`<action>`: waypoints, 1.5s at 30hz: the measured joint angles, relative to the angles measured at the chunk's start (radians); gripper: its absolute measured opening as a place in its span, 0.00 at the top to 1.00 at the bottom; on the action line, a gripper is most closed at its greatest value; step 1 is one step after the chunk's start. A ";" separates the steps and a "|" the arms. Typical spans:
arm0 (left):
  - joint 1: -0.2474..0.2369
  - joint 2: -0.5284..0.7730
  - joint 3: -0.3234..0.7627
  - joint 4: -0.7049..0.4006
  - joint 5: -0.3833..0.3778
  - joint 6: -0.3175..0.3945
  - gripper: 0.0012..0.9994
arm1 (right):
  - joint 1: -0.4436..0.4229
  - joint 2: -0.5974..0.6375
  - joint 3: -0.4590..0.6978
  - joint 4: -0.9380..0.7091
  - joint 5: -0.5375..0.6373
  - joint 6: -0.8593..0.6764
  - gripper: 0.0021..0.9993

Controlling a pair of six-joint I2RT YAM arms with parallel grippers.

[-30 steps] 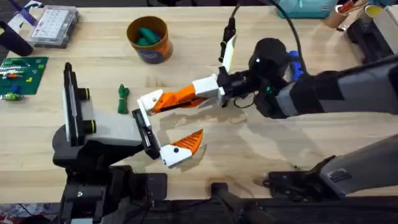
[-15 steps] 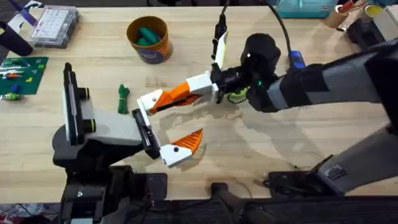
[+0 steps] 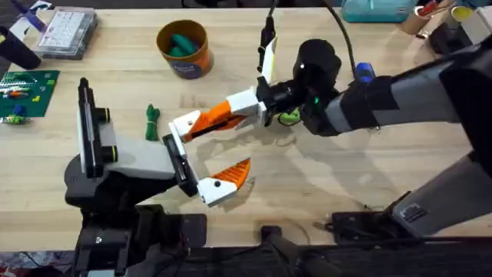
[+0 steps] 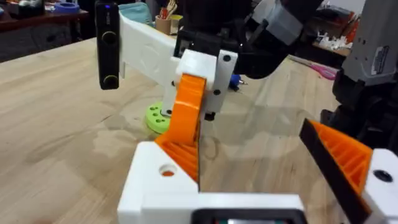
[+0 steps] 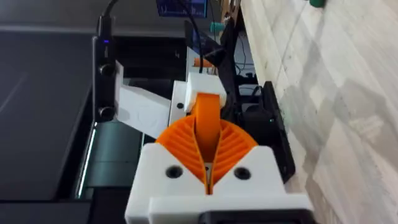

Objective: Pick up the gripper from the table and insert it into the empty holder that is missing its gripper. Then pick up a screw, insert it into the mounting hole, and use the screwdriver to tighten it. Finally, clean up the table by picking up the vegetable and placing it into the bucket.

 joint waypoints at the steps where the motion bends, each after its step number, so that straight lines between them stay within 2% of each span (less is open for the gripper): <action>1: 0.000 0.000 0.000 0.000 0.000 0.001 0.01 | 0.000 0.001 0.003 -0.002 0.000 0.000 0.99; 45: 0.001 0.000 0.000 0.000 -0.002 0.003 0.01 | -0.005 0.004 0.011 -0.003 -0.003 0.031 0.99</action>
